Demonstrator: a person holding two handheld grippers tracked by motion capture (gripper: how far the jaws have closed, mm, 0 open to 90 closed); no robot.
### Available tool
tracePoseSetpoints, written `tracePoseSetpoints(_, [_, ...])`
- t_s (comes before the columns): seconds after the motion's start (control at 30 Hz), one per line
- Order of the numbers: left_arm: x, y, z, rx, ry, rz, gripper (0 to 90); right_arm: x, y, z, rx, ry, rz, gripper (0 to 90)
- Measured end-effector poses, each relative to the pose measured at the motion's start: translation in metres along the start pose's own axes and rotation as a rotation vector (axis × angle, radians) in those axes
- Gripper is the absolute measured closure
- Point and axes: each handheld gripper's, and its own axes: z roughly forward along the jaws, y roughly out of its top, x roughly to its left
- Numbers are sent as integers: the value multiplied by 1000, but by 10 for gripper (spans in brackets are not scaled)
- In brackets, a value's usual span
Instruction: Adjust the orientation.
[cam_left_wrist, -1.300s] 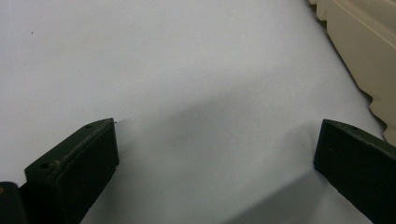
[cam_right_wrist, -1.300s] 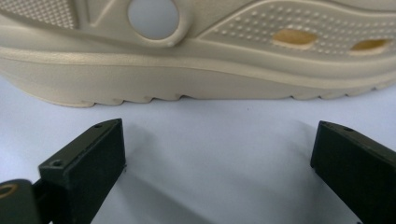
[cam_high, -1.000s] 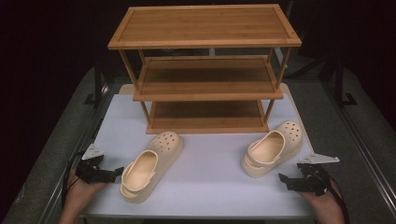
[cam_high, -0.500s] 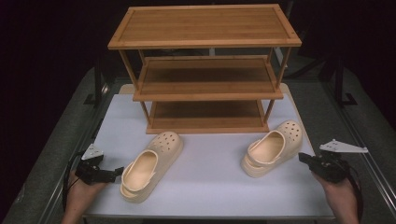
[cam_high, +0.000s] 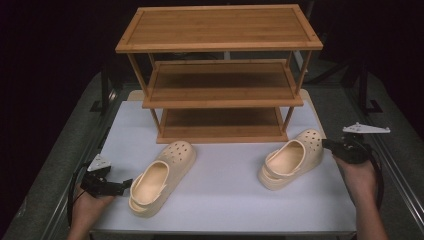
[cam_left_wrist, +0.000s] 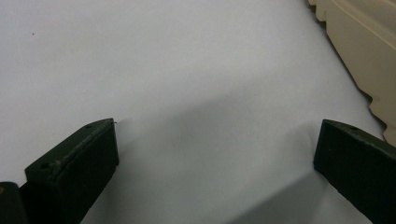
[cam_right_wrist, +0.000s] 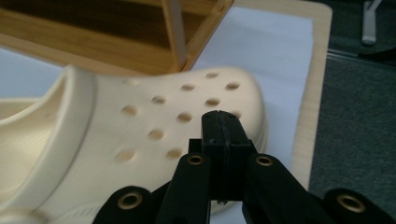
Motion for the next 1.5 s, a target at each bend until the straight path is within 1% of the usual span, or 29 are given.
tracePoseSetpoints(0.1, [0, 0, 0, -1, -1, -3, 0, -7, 12, 6, -4, -12, -9, 896])
tracePoseSetpoints(0.2, [0, 0, 0, 2, -1, -4, 0, -14, 24, 14, 13, -25, -24, 896])
tracePoseSetpoints(0.33, [0, 0, 0, 2, -2, -4, 0, -27, 34, 28, 22, -33, -23, 897])
tracePoseSetpoints(0.4, [0, 0, 0, 2, -3, -6, 0, -34, 34, 36, 25, -38, -14, 896])
tracePoseSetpoints(0.53, [0, 0, 0, 3, -3, -6, 0, -45, 31, 54, 61, -19, 10, 897])
tracePoseSetpoints(0.67, [0, 0, 0, 2, -3, -6, 0, -49, 25, 67, 97, 3, 17, 896])
tracePoseSetpoints(0.73, [0, 0, 0, 2, -3, -5, 0, -49, 23, 69, 101, 8, 18, 897])
tracePoseSetpoints(0.87, [0, 0, 0, 3, -3, -5, 0, -49, 20, 67, 101, 14, 25, 897])
tracePoseSetpoints(0.97, [0, 0, 0, 3, -4, -5, 0, -47, 19, 67, 101, 36, 26, 897])
tracePoseSetpoints(1.0, [0, 0, 0, 3, -3, -5, 0, -46, 19, 67, 100, 37, 23, 897])
tracePoseSetpoints(1.07, [0, 0, 0, 3, -3, -5, 0, -42, 18, 68, 98, 56, 19, 897])
tracePoseSetpoints(1.17, [0, 0, 0, 3, -3, -6, 0, -35, 17, 68, 100, 72, 12, 897])
tracePoseSetpoints(1.3, [0, 0, 0, 3, -4, -5, 0, -25, 15, 67, 93, 84, -13, 897])
tracePoseSetpoints(1.47, [0, 0, 0, 3, -4, -5, 0, -15, 10, 65, 89, 112, -14, 897])
tracePoseSetpoints(1.5, [0, 0, 0, 2, -4, -6, 0, -13, 10, 64, 86, 116, -22, 897])
